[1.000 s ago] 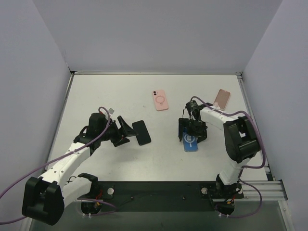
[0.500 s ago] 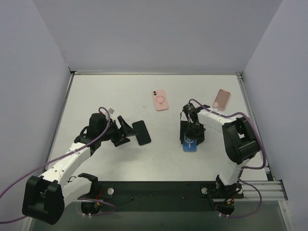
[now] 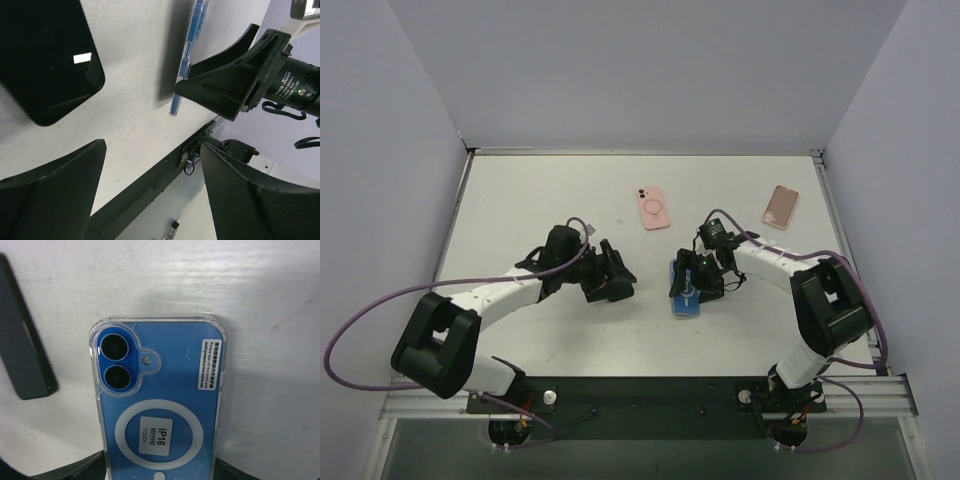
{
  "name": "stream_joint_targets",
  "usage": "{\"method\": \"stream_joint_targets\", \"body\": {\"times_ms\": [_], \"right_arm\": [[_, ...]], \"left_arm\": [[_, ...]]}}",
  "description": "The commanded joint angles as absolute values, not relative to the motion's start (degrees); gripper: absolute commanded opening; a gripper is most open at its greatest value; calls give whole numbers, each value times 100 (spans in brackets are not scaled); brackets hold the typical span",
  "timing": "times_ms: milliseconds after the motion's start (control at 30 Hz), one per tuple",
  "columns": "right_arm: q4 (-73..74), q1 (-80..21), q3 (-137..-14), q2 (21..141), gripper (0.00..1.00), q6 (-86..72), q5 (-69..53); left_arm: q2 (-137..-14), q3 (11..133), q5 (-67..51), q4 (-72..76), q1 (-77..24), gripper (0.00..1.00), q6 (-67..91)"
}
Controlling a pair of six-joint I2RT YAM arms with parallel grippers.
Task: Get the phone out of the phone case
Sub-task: Pick up the phone at the center of the board.
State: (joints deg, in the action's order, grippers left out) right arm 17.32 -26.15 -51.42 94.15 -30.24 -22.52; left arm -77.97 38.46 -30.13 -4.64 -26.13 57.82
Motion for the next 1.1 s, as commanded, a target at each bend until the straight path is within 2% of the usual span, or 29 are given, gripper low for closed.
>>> {"method": "stream_joint_targets", "body": {"times_ms": [0,300,833,1000,1067], "right_arm": [[1152,-2874,-4984,9088,14,-3103,-2970],[923,-3436,-5036,9158,13,-3217,-3243],[914,-3911,-5370,9097,14,-3252,-3498],[1168,-4060,-5554,9070,16,-3164,-3507],[1230,-4122,-5590,9018,16,-3155,-3463]], "left_arm": [[-8313,4297,-3164,254,-2953,87,6020],[-9280,4746,-3103,413,-3313,82,5959],[-9685,4878,-2848,334,-3524,69,5871],[-9730,4975,-2734,281,-3612,60,5871],[-9738,4992,-2707,290,-3656,52,5889]]}}
